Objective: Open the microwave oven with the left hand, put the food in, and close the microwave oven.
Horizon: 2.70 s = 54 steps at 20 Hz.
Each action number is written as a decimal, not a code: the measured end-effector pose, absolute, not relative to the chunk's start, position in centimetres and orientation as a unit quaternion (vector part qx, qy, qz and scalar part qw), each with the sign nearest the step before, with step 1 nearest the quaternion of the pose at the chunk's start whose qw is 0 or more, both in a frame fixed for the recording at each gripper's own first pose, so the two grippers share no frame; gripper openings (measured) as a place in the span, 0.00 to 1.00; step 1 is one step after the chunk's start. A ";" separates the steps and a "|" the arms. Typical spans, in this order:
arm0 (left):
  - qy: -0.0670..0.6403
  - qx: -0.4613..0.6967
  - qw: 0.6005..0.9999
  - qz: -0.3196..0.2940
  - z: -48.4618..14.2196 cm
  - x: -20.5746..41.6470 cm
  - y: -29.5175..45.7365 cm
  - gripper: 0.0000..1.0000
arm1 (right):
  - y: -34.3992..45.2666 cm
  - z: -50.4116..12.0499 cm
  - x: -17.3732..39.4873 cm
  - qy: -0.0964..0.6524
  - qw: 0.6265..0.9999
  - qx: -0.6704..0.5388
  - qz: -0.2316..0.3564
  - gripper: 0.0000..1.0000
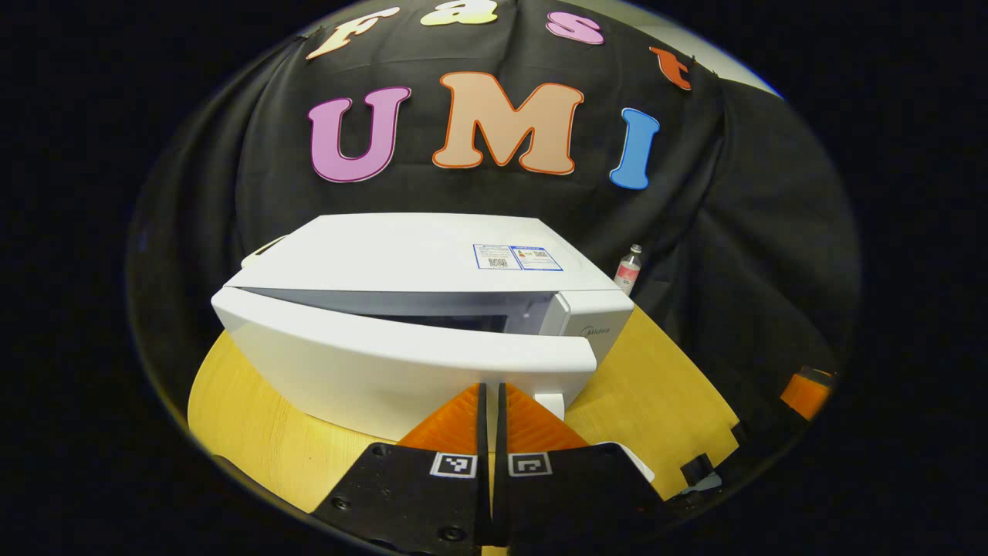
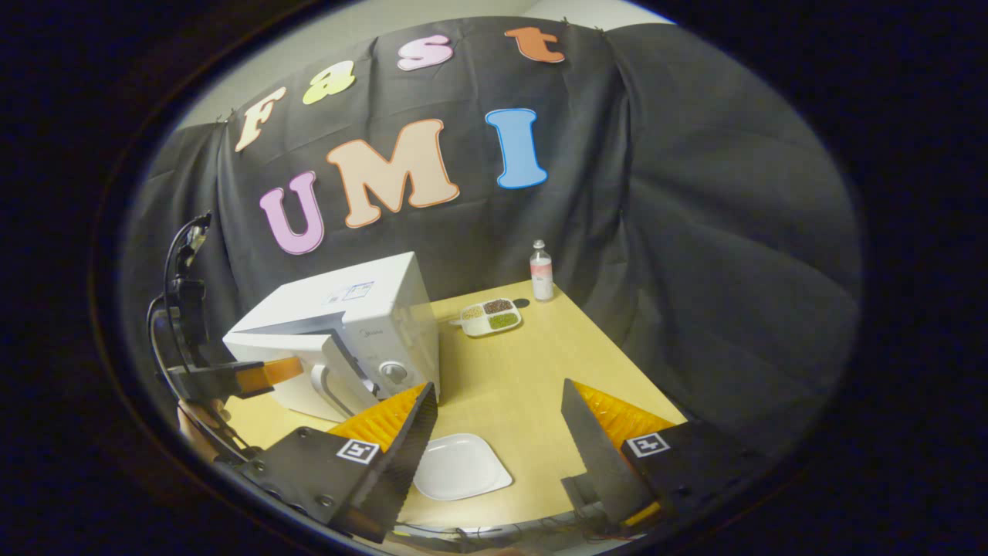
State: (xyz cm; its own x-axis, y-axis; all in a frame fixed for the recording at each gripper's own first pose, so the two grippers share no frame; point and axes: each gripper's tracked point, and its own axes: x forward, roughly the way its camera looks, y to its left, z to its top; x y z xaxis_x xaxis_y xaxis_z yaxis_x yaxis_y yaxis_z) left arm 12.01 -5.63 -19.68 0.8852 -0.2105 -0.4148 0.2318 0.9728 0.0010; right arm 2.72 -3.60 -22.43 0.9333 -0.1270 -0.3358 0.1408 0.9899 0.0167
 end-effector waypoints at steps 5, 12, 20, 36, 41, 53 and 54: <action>0.206 0.027 0.972 -0.111 -19.7 13.8 -6.3 0.01 | -3.8 -22.0 2.4 0.165 0.984 0.014 -0.063 0.92; 0.202 0.012 0.975 -0.088 -19.5 14.9 -6.0 0.01 | -3.7 -22.0 2.3 0.173 0.983 0.008 -0.056 1.00; 0.203 -0.043 0.976 -0.065 -19.4 16.1 -6.2 0.01 | -4.5 -21.7 2.2 0.169 0.984 0.011 -0.061 0.92; 0.195 -0.074 0.976 -0.059 -19.1 17.4 -5.9 0.01 | -4.1 -22.1 2.3 0.189 0.981 -0.004 -0.050 1.00; 0.182 -0.050 0.980 -0.064 -17.7 16.9 -5.9 0.01 | -3.7 -22.2 2.2 0.191 0.980 -0.001 -0.047 1.00; 0.087 0.011 0.992 -0.086 -9.5 10.4 -4.8 0.27 | -2.7 -19.0 3.2 0.166 0.985 0.017 -0.042 1.00; 0.082 0.019 0.993 -0.080 -9.1 9.9 -4.3 0.36 | -2.3 -18.6 3.3 0.161 0.986 0.018 -0.038 1.00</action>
